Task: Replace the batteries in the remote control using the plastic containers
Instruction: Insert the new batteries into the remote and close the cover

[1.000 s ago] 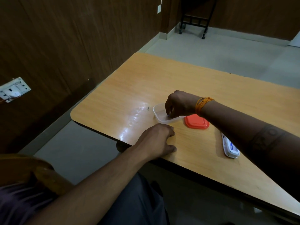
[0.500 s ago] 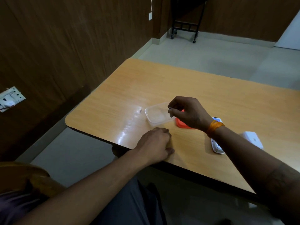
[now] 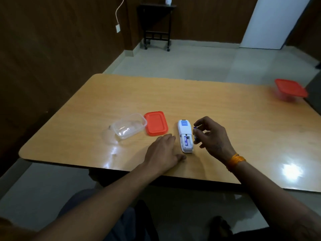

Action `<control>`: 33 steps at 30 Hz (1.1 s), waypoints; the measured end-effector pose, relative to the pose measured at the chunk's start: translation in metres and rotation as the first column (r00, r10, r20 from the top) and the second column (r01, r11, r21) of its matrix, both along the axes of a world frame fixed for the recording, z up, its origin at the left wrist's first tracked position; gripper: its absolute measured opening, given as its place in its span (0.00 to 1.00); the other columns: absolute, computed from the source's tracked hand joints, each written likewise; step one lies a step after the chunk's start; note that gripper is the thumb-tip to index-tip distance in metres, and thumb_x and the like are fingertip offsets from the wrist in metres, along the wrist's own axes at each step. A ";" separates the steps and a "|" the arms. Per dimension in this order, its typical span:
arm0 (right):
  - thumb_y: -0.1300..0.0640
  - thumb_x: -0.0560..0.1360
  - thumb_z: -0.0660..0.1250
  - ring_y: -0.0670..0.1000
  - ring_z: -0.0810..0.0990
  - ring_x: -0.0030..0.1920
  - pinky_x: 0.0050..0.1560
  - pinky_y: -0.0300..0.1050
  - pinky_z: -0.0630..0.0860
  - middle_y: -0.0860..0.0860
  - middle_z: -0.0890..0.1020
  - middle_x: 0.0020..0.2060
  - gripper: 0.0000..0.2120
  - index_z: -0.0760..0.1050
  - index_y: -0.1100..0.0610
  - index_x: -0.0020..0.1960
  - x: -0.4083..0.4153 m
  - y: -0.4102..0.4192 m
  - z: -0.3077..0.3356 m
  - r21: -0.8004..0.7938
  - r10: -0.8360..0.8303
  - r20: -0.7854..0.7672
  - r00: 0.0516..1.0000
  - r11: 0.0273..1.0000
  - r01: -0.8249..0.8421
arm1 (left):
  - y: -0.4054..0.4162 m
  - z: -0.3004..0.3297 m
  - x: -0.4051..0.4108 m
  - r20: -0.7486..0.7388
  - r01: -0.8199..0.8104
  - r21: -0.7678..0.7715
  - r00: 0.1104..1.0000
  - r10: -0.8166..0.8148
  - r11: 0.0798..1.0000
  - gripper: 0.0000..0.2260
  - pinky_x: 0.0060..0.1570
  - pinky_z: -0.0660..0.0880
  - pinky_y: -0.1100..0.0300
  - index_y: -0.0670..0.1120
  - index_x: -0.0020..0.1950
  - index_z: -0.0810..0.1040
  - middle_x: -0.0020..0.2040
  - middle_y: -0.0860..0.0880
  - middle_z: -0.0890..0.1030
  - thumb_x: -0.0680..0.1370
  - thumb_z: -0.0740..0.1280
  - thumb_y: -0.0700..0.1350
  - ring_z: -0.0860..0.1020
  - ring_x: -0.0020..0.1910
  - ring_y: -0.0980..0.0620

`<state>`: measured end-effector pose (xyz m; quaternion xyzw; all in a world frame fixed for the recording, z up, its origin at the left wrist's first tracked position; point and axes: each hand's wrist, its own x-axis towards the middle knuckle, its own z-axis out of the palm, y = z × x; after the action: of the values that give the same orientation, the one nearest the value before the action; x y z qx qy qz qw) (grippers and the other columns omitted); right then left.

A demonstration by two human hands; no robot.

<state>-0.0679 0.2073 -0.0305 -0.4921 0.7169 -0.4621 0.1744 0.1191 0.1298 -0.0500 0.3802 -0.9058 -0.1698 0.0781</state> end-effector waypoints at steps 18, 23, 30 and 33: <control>0.55 0.75 0.75 0.50 0.80 0.35 0.38 0.44 0.73 0.48 0.83 0.33 0.03 0.83 0.55 0.45 0.005 0.001 -0.021 0.122 0.048 -0.355 0.934 0.993 -0.005 | -0.009 -0.042 -0.034 -0.235 -0.027 -0.051 0.972 0.014 0.998 0.40 0.74 0.65 0.53 0.45 0.81 0.66 0.80 0.46 0.70 0.76 0.69 0.65 0.69 0.78 0.47; 0.55 0.78 0.71 0.58 0.81 0.45 0.42 0.50 0.71 0.56 0.85 0.42 0.07 0.83 0.58 0.47 0.015 -0.006 -0.012 0.274 0.190 -0.553 0.811 0.961 -0.038 | -0.007 -0.036 -0.034 -0.235 -0.030 -0.005 0.972 0.028 1.000 0.41 0.74 0.65 0.51 0.44 0.81 0.67 0.80 0.45 0.70 0.72 0.65 0.65 0.69 0.78 0.46; 0.60 0.77 0.72 0.57 0.83 0.46 0.52 0.48 0.78 0.55 0.88 0.50 0.09 0.87 0.56 0.56 0.009 -0.015 0.000 0.375 0.161 -0.394 0.905 0.927 -0.002 | -0.009 -0.040 -0.035 -0.229 -0.047 -0.018 0.973 0.042 0.999 0.41 0.72 0.70 0.49 0.43 0.78 0.72 0.76 0.43 0.75 0.73 0.70 0.67 0.74 0.74 0.44; 0.61 0.73 0.76 0.54 0.83 0.41 0.50 0.47 0.80 0.53 0.88 0.46 0.08 0.87 0.55 0.52 0.010 -0.015 0.001 0.387 0.105 -0.289 0.952 0.922 0.016 | -0.009 -0.040 -0.034 -0.236 -0.053 -0.027 0.971 0.045 0.998 0.39 0.71 0.70 0.50 0.44 0.77 0.73 0.75 0.44 0.76 0.73 0.71 0.67 0.75 0.73 0.45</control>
<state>-0.0575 0.1926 -0.0299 -0.5298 0.8003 -0.2267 0.1658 0.0846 0.1205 -0.0896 0.3784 -0.8832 -0.1965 0.1953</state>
